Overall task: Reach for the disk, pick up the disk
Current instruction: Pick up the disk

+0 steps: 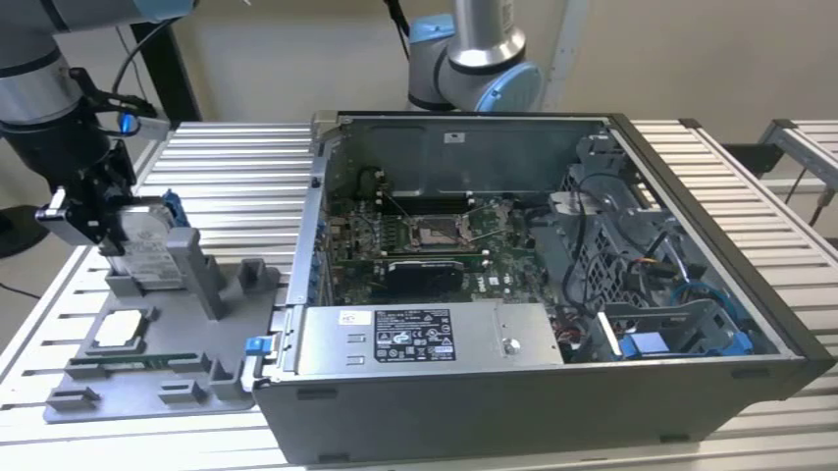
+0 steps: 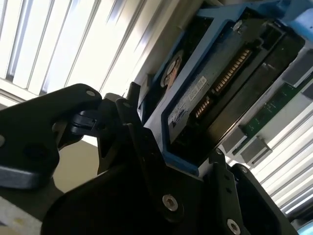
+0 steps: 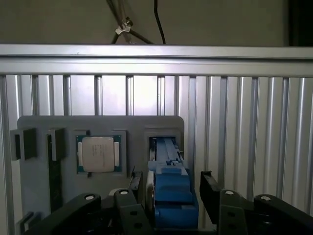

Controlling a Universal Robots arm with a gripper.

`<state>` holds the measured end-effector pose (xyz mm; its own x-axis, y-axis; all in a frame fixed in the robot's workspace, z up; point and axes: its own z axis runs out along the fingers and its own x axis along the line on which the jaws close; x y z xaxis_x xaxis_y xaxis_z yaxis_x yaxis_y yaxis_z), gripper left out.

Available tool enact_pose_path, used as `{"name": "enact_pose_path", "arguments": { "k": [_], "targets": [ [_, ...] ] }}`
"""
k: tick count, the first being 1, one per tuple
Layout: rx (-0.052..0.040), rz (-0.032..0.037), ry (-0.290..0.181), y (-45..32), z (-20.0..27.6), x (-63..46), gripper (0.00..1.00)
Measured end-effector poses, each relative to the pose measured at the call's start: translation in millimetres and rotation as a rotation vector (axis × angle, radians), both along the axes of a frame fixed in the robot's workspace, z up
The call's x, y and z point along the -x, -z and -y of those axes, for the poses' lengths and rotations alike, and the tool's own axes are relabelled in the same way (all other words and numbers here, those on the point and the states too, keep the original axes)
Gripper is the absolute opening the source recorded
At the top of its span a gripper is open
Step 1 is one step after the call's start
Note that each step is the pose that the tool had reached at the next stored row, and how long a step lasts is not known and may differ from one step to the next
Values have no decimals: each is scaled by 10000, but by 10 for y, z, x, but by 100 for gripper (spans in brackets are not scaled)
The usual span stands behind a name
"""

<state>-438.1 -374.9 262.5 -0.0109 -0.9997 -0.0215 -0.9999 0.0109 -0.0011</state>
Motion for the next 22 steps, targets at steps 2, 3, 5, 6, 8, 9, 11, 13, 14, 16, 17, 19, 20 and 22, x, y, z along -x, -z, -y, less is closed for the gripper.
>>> {"name": "enact_pose_path", "arguments": {
  "k": [2, 3, 5, 6, 8, 9, 11, 13, 14, 16, 17, 19, 20, 22],
  "targets": [
    [0, 0, -3, -1, 0, 0, 100],
    [1, -1, -4, -2, 0, 0, 100],
    [3, -4, -6, -4, 0, 0, 100],
    [2, -4, -7, -3, 0, 0, 100],
    [2, -4, -9, -4, 0, 0, 0],
    [2, -4, -10, -3, 0, 0, 0],
    [5, -5, -13, -4, 1, 0, 0],
    [2, -4, -15, -3, 0, 0, 0],
    [3, -4, -16, -4, 0, 0, 0],
    [2, -4, -19, -3, 0, 0, 0],
    [3, -4, -19, -4, 0, 0, 0],
    [3, -4, -28, -3, 0, 0, 0],
    [3, -4, -35, -3, 0, 0, 0],
    [2, -4, -37, -3, 0, 0, 0]
  ]
}}
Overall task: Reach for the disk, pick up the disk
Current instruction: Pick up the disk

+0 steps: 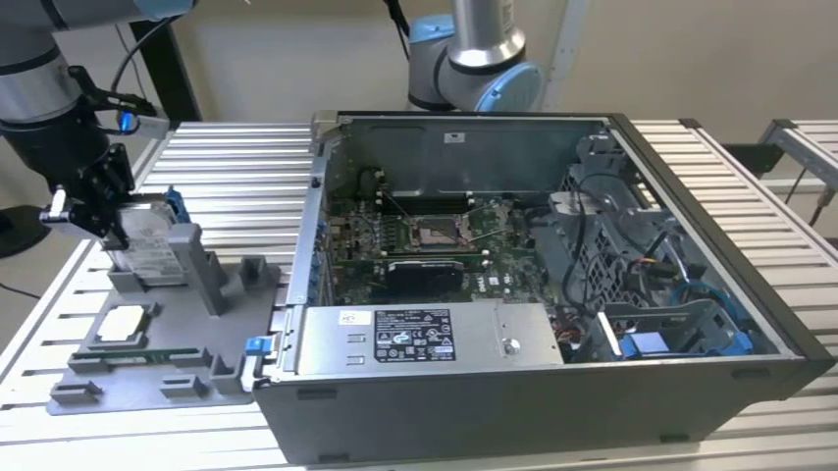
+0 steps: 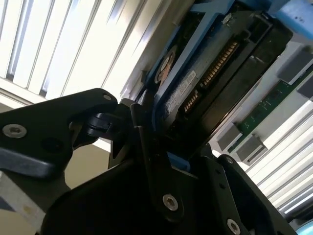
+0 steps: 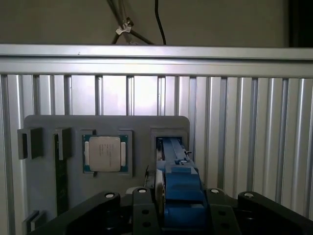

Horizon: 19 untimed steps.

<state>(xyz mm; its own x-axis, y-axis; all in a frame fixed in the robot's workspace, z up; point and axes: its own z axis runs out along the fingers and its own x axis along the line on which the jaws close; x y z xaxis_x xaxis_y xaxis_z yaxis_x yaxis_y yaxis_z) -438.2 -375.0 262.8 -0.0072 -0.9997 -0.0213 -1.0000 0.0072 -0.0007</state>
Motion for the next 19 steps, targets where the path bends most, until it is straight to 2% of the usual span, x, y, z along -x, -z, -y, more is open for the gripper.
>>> {"name": "enact_pose_path", "arguments": {
  "k": [14, 19],
  "targets": [
    [-1, 2, -22, -2, 0, 0, 0],
    [0, -1, -21, -65, 0, 0, 0]
  ]
}}
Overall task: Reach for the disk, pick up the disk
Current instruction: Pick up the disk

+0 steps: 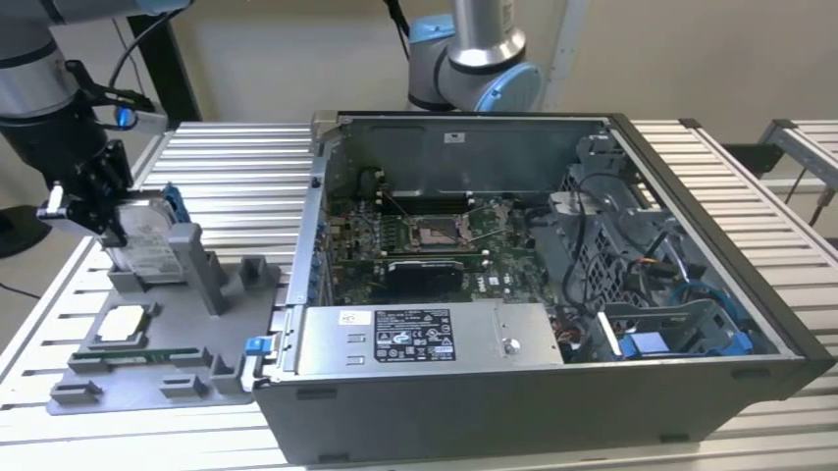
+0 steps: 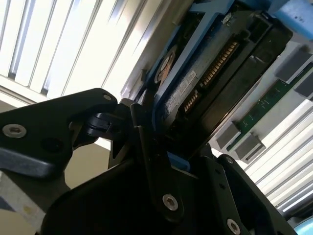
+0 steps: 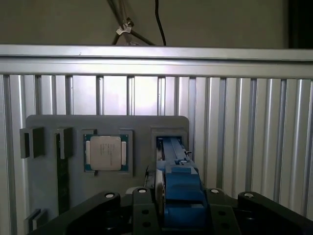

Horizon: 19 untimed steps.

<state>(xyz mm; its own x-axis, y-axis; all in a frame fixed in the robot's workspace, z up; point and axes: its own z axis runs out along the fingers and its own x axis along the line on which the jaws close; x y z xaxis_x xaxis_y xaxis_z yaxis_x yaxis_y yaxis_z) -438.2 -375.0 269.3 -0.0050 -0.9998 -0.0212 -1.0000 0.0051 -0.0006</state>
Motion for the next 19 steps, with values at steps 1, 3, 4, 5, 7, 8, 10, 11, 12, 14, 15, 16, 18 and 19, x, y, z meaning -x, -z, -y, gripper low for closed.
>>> {"name": "enact_pose_path", "arguments": {
  "k": [1, 3, 4, 5, 7, 8, 10, 11, 12, 14, 15, 16, 18, 19],
  "targets": [
    [0, 1, 0, -21, 0, 0, 0],
    [-1, 3, 0, -63, 0, 0, 0],
    [-1, 5, 0, -87, 0, 0, 0],
    [0, 6, 0, -110, 0, 0, 0],
    [-1, 9, 0, -155, 0, 0, 0],
    [-1, 11, 0, -179, 0, 0, 0],
    [-1, 15, -1, -225, 0, 0, 0],
    [0, 16, 0, -248, 0, 0, 0],
    [-1, 20, -1, -272, 0, 0, 0],
    [-1, 26, -1, -320, 0, -1, 0],
    [0, 29, -1, -343, 0, 0, 0],
    [0, 31, -1, -366, 0, 0, 0],
    [-1, 43, 0, -410, 0, 0, 0],
    [-1, 48, 0, -433, 0, 0, 0]
  ]
}}
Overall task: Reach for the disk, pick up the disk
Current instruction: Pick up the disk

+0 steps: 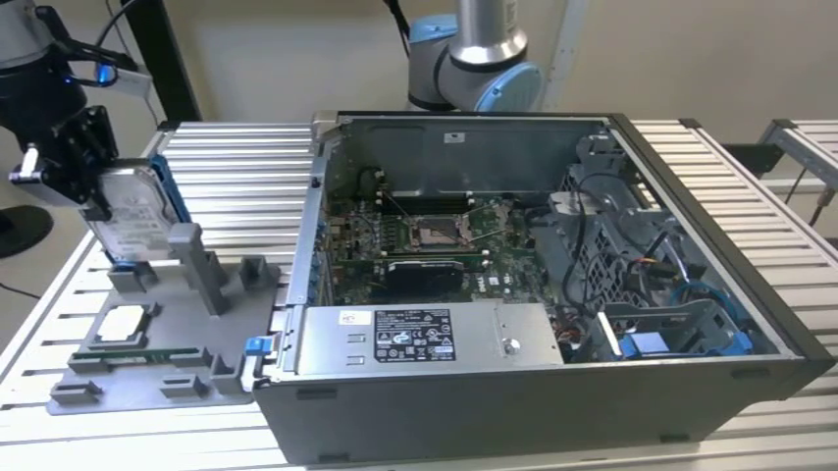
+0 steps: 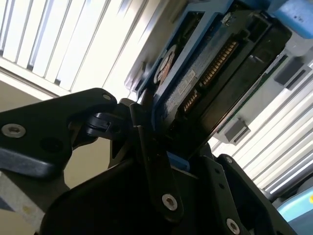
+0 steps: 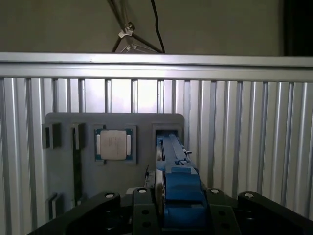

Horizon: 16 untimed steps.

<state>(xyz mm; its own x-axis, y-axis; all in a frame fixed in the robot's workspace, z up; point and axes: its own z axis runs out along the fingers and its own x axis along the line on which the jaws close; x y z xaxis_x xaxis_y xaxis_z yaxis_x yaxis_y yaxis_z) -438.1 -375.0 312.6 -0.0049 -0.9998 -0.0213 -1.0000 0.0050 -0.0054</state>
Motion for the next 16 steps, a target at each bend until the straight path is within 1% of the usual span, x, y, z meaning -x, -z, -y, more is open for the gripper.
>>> {"name": "enact_pose_path", "arguments": {
  "k": [4, 8, 12, 16],
  "targets": [
    [0, 34, 0, -95, 0, 0, 0],
    [0, 68, 0, -208, 0, 0, 0],
    [0, 131, 0, -297, 0, 0, 0],
    [0, 189, 0, -411, 0, 1, 0]
  ]
}}
